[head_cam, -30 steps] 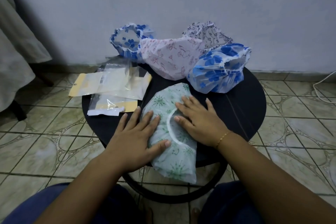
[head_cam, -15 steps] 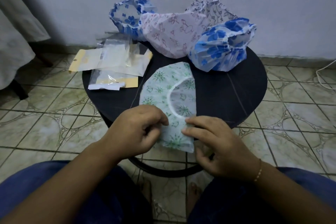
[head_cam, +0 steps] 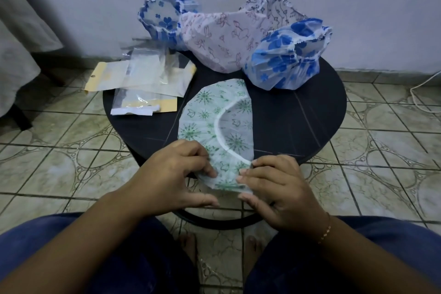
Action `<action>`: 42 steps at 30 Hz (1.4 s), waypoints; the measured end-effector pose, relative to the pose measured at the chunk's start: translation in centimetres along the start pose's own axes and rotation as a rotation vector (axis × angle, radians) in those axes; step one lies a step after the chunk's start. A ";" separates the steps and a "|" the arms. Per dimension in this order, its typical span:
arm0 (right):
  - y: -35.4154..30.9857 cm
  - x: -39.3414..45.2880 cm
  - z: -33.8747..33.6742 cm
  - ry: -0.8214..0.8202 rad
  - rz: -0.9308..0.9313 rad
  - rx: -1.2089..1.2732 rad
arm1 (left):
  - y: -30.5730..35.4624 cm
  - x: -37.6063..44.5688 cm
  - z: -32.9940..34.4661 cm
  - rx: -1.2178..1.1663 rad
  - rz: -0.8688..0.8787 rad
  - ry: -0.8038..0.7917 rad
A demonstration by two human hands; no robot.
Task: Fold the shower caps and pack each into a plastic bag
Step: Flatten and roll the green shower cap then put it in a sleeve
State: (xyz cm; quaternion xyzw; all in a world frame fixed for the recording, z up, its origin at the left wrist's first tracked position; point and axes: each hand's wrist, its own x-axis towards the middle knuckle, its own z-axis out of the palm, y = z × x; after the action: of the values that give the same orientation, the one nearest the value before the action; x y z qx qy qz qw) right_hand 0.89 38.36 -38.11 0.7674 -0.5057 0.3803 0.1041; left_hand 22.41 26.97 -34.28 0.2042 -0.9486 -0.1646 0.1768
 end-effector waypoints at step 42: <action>-0.3 4.5 -1.4 -0.213 0.700 0.148 | -0.3 3.4 -1.0 -0.255 -0.310 0.024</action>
State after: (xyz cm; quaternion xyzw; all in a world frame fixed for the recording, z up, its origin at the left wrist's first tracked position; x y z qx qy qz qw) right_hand 1.35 36.11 -33.99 0.5886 -0.7166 0.3465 -0.1412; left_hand 20.05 25.00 -32.57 0.3256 -0.8751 -0.3064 0.1853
